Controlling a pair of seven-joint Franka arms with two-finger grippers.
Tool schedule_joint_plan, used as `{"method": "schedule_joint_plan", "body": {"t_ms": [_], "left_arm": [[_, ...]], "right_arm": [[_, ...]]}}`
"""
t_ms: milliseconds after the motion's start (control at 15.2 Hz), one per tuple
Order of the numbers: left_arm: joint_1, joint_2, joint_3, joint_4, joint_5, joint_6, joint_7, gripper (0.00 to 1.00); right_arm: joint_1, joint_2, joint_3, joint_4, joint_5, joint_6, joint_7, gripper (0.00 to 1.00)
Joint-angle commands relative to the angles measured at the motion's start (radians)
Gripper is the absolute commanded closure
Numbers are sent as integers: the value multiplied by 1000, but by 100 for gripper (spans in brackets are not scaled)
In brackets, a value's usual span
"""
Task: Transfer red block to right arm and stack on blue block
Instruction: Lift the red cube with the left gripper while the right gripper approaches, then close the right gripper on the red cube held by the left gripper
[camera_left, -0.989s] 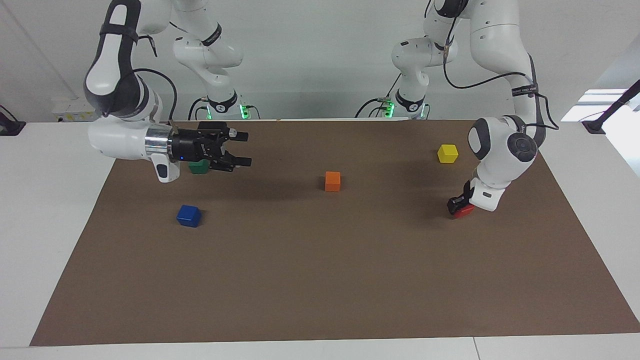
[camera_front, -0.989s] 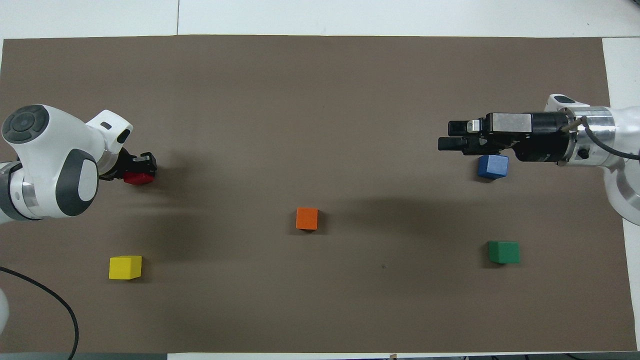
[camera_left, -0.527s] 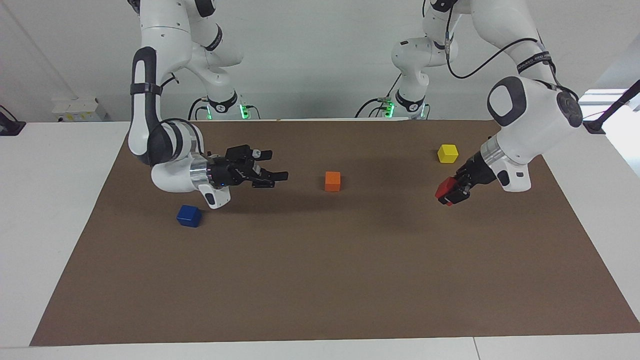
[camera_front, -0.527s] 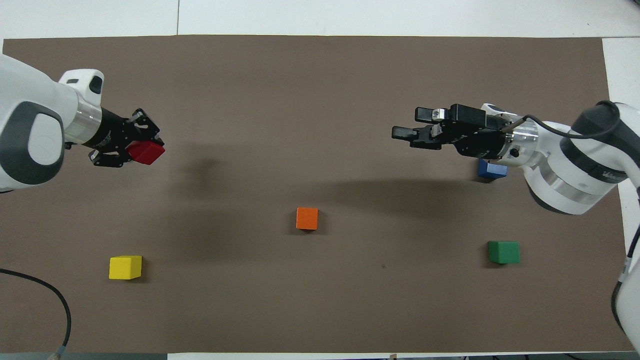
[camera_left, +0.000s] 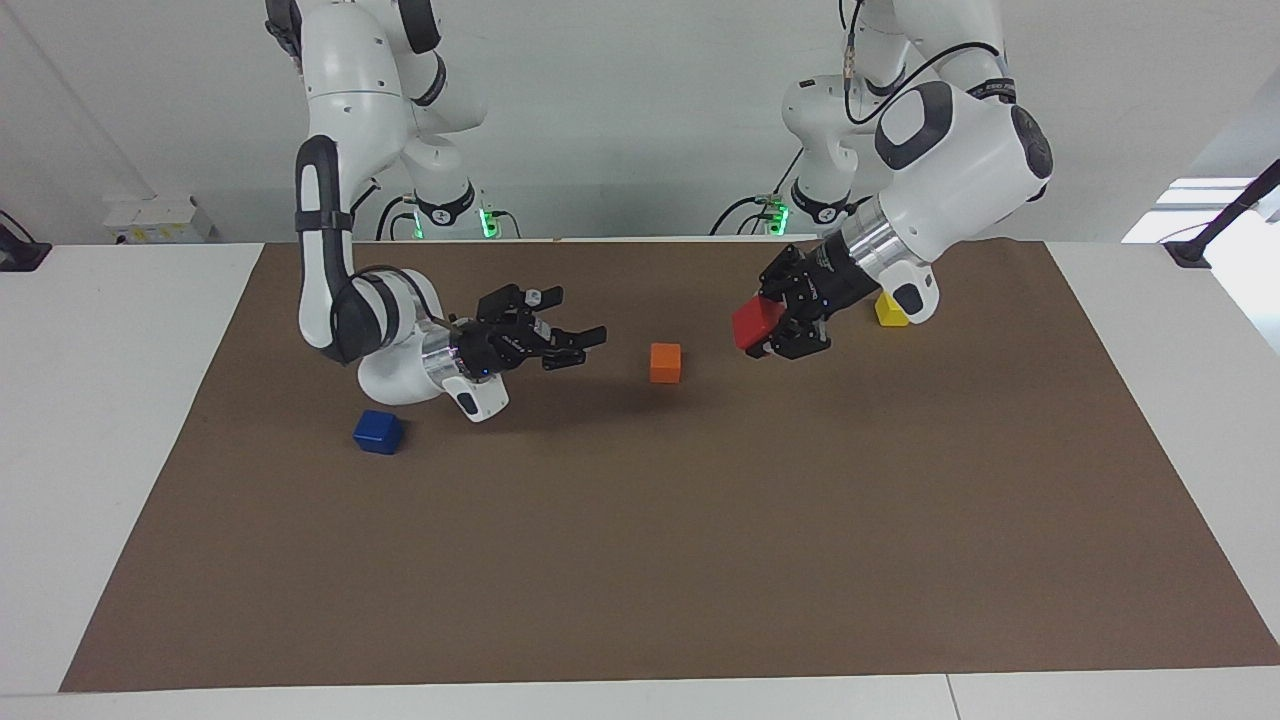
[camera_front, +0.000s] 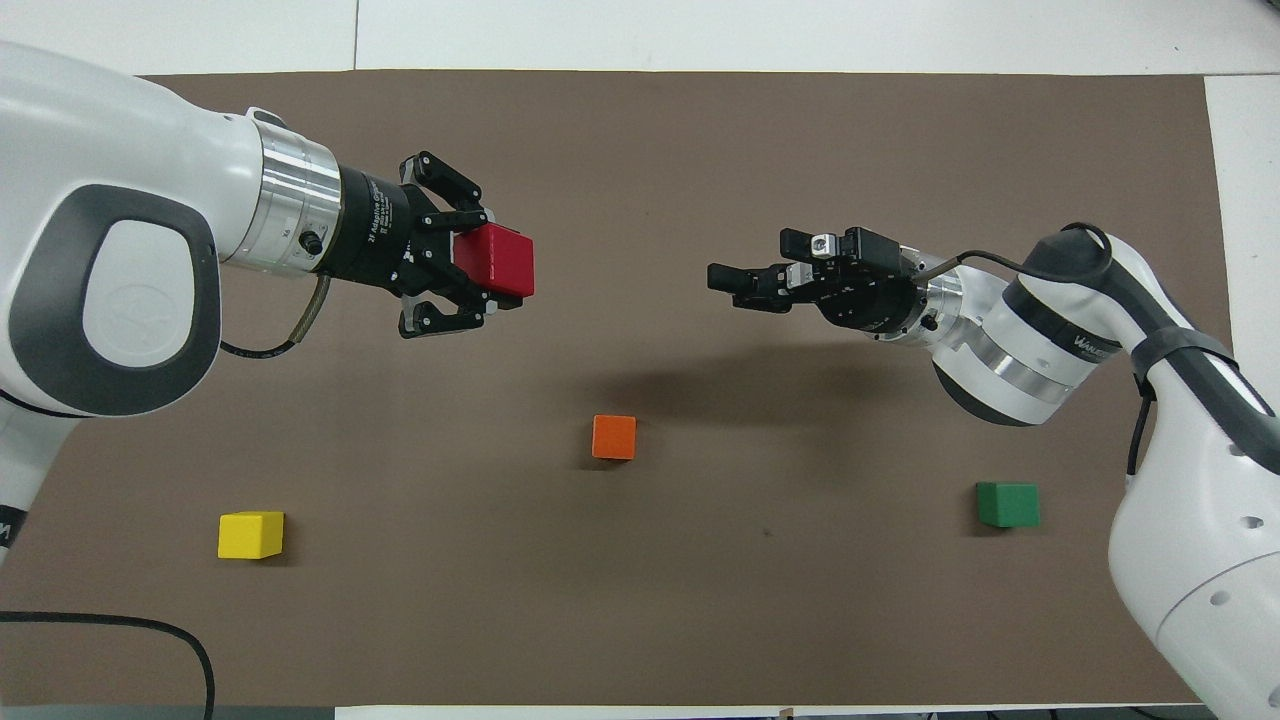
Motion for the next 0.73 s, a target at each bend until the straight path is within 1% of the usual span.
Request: {"method": "schedule_joint_plan", "body": {"t_ms": [0,132,264,396,462,659], "left_arm": [[-19,-20,5,-17,-84,24,-85,100],[-22,-45,3,-18,-118,37,-127,100],[-69,-51,5,-33,-119,98,-130,100],[-118,-68,3,-81,-127,187,-154,100],[-135,-73,3,-104,-151,222,-180,100],[-179,-82,5,-130,-173,282,-180,100]], "right_arm": [[7,12,2,3,26,-15,-20,0],[38,12,2,3,48,-8,-22,0],[59,12,2,0,61,9,-37,0],[61,12,2,-3,61,15,-43,0],[61,11,2,-5,62,17,-43,0],[59,11,2,-5,62,20,-45,0]]}}
